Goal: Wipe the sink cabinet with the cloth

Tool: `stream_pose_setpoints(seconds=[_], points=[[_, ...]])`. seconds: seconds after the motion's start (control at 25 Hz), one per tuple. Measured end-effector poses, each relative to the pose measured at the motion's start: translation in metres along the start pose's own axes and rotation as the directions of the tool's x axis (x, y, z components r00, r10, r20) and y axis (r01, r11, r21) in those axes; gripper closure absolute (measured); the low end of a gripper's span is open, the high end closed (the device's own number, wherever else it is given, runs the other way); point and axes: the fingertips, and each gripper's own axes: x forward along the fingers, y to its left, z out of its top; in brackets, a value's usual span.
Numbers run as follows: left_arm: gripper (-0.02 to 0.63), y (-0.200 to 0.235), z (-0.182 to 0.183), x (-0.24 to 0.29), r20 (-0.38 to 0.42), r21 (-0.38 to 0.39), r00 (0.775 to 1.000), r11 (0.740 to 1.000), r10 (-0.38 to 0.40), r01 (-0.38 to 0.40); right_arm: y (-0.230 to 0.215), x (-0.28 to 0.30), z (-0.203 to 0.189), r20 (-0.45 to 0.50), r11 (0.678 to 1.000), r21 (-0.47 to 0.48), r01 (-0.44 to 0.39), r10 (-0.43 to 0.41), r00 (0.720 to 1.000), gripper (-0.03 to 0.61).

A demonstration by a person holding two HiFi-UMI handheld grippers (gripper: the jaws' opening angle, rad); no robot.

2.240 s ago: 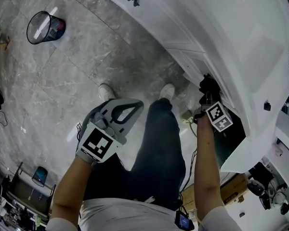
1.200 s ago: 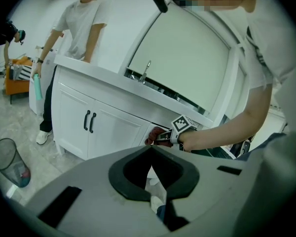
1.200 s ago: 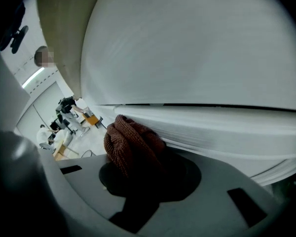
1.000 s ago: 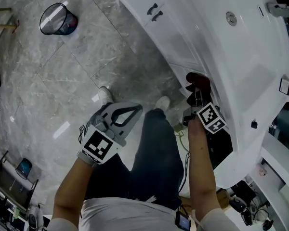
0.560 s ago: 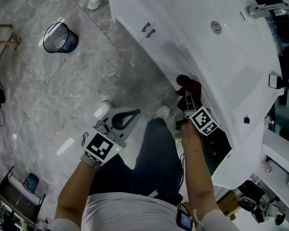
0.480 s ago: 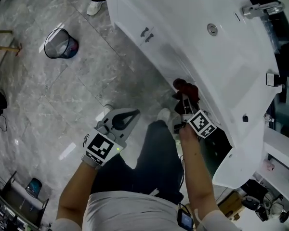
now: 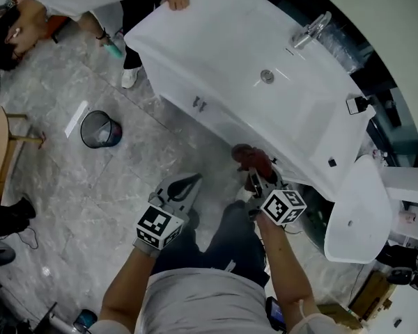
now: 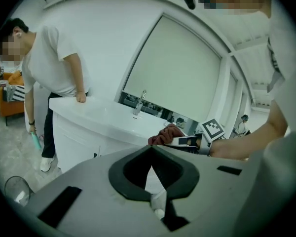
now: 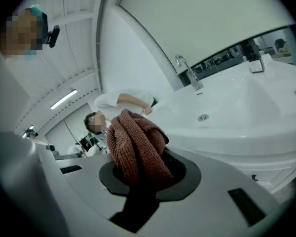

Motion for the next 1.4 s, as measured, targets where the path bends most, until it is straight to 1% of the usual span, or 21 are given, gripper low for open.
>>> stream_pose_setpoints(seconds=[0.24,0.4,0.6,0.72,0.84,0.96,1.12,1.28,1.4], points=[[0.603,-0.016,0.055,-0.004,0.032,0.03,0.999,1.0,-0.004,0.003,0.043,-0.027,0.053,0.062,0.997,-0.048,-0.065,0.067,0.996,0.491],[0.603,-0.032,0.083,-0.011,0.071,0.014,0.997,1.0,0.012,-0.014,0.071,-0.045,0.083,0.072,0.988,-0.094,-0.119,0.126,0.989,0.491],[0.603,-0.038,0.125,-0.029,0.131,0.044,0.991,0.998,0.037,-0.043,0.114,-0.053,0.128,0.107,0.959,-0.193,-0.207,0.23,0.967,0.491],[0.603,-0.048,0.146,-0.039,0.165,0.051,0.985,0.997,0.044,-0.053,0.131,-0.068,0.152,0.116,0.944,-0.228,-0.237,0.268,0.956,0.491],[0.603,-0.053,0.168,-0.05,0.21,0.074,0.976,0.995,0.055,-0.072,0.146,-0.077,0.172,0.134,0.93,-0.26,-0.26,0.302,0.944,0.491],[0.602,-0.059,0.188,-0.06,0.257,0.089,0.964,0.992,0.067,-0.093,0.159,-0.083,0.185,0.146,0.912,-0.292,-0.287,0.339,0.929,0.491],[0.601,-0.069,0.211,-0.07,0.313,0.118,0.948,0.988,0.06,-0.102,0.179,-0.092,0.197,0.151,0.877,-0.355,-0.324,0.396,0.906,0.491],[0.601,-0.077,0.226,-0.073,0.339,0.155,0.939,0.982,0.046,-0.104,0.191,-0.096,0.208,0.161,0.85,-0.406,-0.335,0.427,0.89,0.491],[0.601,-0.084,0.23,-0.072,0.345,0.183,0.938,0.977,0.038,-0.107,0.194,-0.096,0.21,0.158,0.836,-0.434,-0.337,0.438,0.885,0.491]])
